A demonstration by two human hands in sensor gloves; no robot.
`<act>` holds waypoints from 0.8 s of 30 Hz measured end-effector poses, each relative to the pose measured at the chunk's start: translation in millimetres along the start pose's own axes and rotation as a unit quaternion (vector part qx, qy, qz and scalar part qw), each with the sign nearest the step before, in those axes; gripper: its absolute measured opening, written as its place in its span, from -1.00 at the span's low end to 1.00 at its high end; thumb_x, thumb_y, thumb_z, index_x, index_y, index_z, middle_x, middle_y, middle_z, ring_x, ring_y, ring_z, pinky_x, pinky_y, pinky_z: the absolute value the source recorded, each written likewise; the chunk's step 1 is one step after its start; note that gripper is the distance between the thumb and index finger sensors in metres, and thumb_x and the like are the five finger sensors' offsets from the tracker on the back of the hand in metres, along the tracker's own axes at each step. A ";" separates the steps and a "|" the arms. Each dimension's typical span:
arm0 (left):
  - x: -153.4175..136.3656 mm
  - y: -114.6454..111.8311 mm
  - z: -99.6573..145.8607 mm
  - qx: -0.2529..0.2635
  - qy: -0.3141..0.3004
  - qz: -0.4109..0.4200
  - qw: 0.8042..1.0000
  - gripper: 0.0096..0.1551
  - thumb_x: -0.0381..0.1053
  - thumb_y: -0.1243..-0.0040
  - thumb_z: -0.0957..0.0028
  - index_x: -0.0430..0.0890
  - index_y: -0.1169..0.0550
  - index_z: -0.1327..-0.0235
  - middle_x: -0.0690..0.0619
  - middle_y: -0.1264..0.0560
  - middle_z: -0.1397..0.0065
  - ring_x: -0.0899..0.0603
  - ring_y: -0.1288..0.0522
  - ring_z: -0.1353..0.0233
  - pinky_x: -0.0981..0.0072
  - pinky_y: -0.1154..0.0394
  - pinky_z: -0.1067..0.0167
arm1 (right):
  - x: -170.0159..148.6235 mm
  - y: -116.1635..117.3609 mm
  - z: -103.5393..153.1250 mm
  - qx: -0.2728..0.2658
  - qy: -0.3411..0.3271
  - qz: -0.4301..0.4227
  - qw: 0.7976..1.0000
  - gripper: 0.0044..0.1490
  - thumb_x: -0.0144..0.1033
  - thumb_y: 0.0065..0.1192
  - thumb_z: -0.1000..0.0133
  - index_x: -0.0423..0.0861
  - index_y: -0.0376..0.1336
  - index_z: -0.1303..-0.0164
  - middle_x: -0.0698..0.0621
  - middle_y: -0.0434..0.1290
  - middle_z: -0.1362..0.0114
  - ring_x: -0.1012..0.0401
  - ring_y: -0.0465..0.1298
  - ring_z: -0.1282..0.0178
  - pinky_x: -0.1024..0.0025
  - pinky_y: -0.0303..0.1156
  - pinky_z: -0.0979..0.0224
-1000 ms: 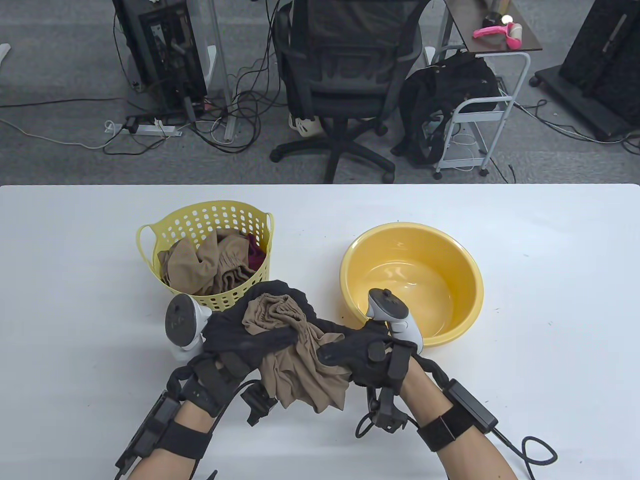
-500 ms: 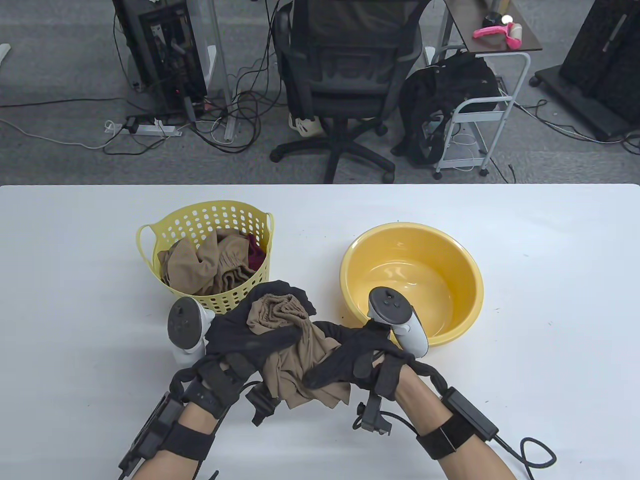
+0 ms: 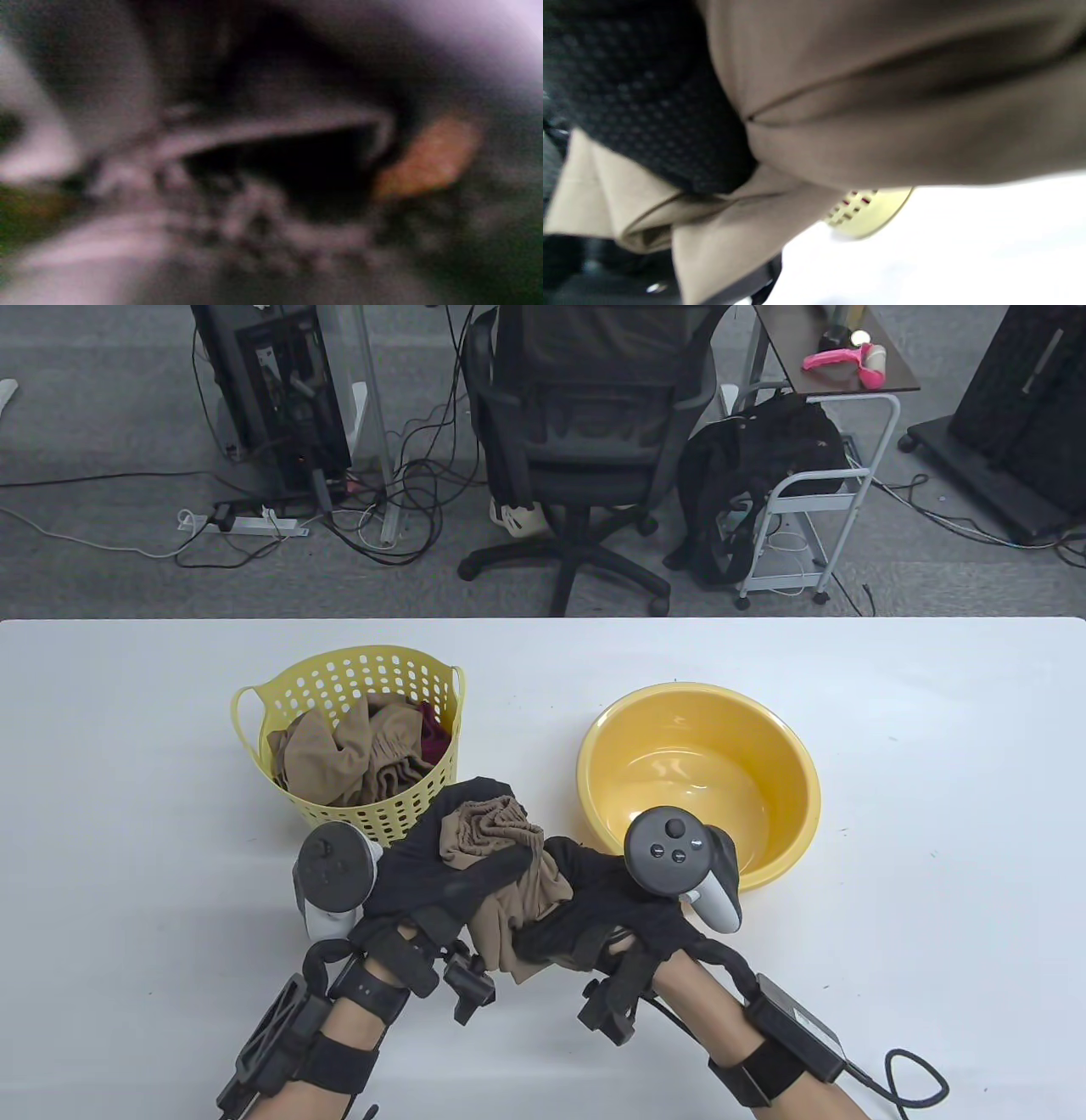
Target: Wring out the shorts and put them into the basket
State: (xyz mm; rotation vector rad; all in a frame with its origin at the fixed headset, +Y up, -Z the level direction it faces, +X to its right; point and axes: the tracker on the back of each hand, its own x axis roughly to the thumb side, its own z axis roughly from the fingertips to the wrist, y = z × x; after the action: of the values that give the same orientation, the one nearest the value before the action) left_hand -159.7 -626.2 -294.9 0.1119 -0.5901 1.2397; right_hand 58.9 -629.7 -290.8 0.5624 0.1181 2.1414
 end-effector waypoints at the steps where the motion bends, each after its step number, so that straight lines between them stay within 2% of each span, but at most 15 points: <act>1: -0.3 -1.0 -0.1 0.002 0.006 -0.009 1.000 -0.13 0.31 -0.47 -0.14 0.01 -0.25 -0.48 -0.16 -0.34 -0.56 -0.38 -0.47 -0.50 -0.43 -0.32 -0.37 | 1.9 -0.8 1.7 -0.018 -0.001 0.023 1.000 -0.05 -0.02 0.84 0.26 -0.18 0.28 -0.14 0.11 0.55 0.09 0.28 0.59 0.40 0.46 0.57 0.31; 6: -1.6 -4.4 -0.2 0.005 0.020 -0.035 0.999 -0.13 0.34 -0.43 -0.17 -0.01 -0.24 -0.49 -0.19 -0.34 -0.55 -0.39 -0.47 -0.46 -0.46 -0.32 -0.34 | 7.2 -3.6 6.8 -0.063 -0.006 0.092 0.994 -0.08 -0.03 0.85 0.27 -0.18 0.30 -0.11 0.11 0.56 0.11 0.29 0.59 0.43 0.47 0.57 0.33; 12: -4.0 -7.0 -0.2 0.012 0.044 -0.066 0.997 -0.15 0.39 -0.39 -0.19 -0.05 -0.28 -0.47 -0.22 -0.41 -0.46 -0.31 -0.58 -0.28 -0.33 -0.46 -0.26 | 14.0 -4.1 11.8 -0.100 -0.021 0.174 0.979 -0.10 -0.03 0.85 0.28 -0.18 0.32 -0.08 0.12 0.57 0.13 0.30 0.60 0.45 0.48 0.57 0.35; 24: -4.0 -7.4 0.5 0.020 0.082 -0.131 0.988 -0.22 0.41 -0.35 -0.22 -0.16 -0.41 -0.33 -0.24 -0.58 -0.21 -0.23 -0.75 -0.01 -0.16 -0.64 -0.02 | 27.6 2.3 18.1 -0.141 -0.083 0.334 0.928 -0.14 -0.01 0.84 0.28 -0.16 0.34 -0.05 0.13 0.58 0.17 0.32 0.60 0.48 0.49 0.58 0.38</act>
State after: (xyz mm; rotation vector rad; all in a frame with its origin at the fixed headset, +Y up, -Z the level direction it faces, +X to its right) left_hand -154.0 -632.3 -294.7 0.1168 -0.3938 0.9951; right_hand 51.3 -611.4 -264.4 0.6722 -0.5442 2.6811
